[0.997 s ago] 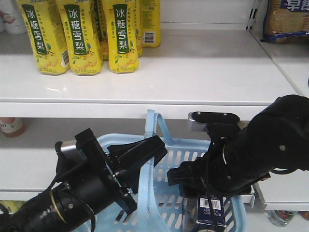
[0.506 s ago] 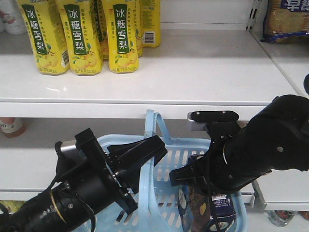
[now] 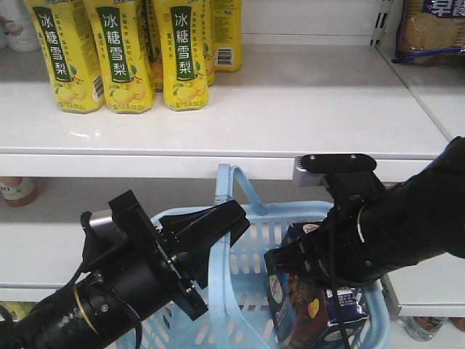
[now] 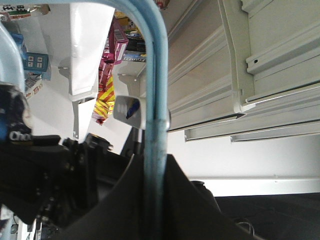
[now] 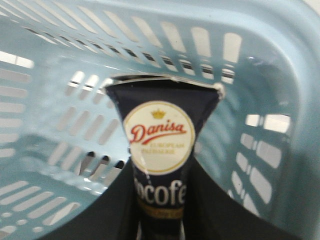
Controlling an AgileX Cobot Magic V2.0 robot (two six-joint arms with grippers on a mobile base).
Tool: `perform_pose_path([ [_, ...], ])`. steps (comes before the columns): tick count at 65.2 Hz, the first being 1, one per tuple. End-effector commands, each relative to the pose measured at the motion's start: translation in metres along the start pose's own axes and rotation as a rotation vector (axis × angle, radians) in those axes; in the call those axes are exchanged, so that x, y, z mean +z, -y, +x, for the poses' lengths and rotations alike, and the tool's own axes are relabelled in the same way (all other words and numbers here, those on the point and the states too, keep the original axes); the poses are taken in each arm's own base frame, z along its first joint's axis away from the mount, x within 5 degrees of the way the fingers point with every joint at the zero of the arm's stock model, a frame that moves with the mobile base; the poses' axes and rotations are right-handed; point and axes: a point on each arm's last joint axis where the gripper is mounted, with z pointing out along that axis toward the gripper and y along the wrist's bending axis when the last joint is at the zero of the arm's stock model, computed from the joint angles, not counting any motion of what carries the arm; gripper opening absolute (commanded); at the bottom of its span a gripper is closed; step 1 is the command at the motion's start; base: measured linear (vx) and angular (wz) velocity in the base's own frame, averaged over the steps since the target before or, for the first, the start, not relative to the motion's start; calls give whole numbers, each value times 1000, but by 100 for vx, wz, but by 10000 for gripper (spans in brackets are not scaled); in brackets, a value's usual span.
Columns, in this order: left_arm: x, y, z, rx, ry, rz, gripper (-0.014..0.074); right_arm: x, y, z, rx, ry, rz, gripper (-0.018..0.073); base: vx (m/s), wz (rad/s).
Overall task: Left arm holds basket, right arm returns cookies
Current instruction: 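Lift the Chocofello box out of the basket with the right gripper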
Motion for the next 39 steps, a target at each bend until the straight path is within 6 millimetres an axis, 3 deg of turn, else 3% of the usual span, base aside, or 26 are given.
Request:
perform_pose_path([
  [1,-1,38,3,-6,-30,321,0,-25,-4,-3,-3,94,-66,-11,0,0],
  [39,-1,38,3,-6,-30,321,0,-102,12,29,5,295,-192,-8,0,0],
])
